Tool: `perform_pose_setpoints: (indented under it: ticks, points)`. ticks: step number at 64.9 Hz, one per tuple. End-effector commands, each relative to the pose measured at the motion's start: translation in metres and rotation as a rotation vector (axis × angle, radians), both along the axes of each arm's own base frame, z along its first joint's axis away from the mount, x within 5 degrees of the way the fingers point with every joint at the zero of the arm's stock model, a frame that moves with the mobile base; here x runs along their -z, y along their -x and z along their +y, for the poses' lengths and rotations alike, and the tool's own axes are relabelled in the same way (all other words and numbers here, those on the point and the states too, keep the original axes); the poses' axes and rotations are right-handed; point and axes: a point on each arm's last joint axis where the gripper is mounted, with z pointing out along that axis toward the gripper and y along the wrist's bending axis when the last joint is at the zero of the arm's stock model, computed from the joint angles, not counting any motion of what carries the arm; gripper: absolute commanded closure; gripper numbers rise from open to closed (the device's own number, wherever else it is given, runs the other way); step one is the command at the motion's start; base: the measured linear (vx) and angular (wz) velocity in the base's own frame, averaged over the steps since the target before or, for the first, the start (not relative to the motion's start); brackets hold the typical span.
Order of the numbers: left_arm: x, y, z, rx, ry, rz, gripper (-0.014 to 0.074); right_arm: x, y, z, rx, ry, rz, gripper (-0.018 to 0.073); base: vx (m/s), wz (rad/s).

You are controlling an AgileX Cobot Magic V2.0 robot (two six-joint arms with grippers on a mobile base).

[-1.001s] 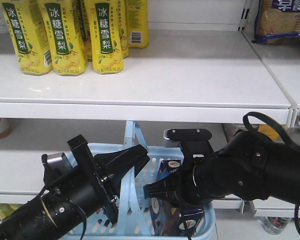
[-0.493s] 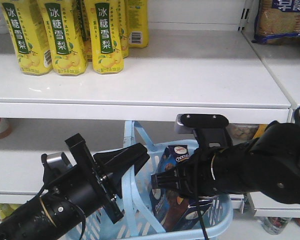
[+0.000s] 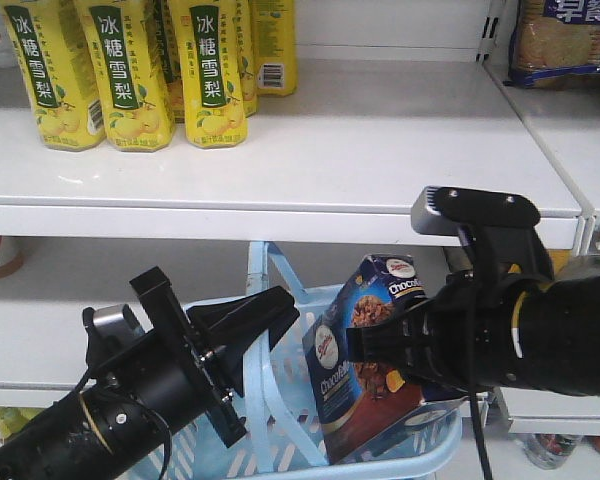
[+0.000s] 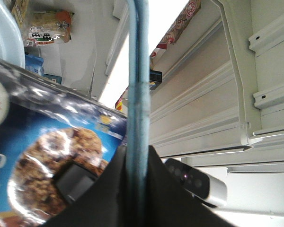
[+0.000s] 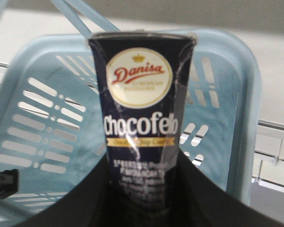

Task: Left arm holds basket, right arm returns cookies
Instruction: 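Lift the cookie box out of the basket with the right gripper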

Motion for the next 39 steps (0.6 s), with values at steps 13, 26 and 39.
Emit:
perform_pose_setpoints:
  ticks: [13, 26, 39]
  points:
    - [-0.042, 0.006, 0.005, 0.005, 0.273, -0.238, 0.0599, -0.04, 0.02, -0.018, -0.008, -0.113, -0.147, 0.057, 0.0, 0.0]
    - [-0.042, 0.006, 0.005, 0.005, 0.273, -0.238, 0.0599, -0.056, 0.035, -0.031, -0.007, -0.17, -0.211, 0.057, 0.0, 0.0]
    - [-0.042, 0.006, 0.005, 0.005, 0.273, -0.238, 0.0599, -0.07, 0.046, -0.042, -0.015, -0.211, -0.302, 0.057, 0.0, 0.0]
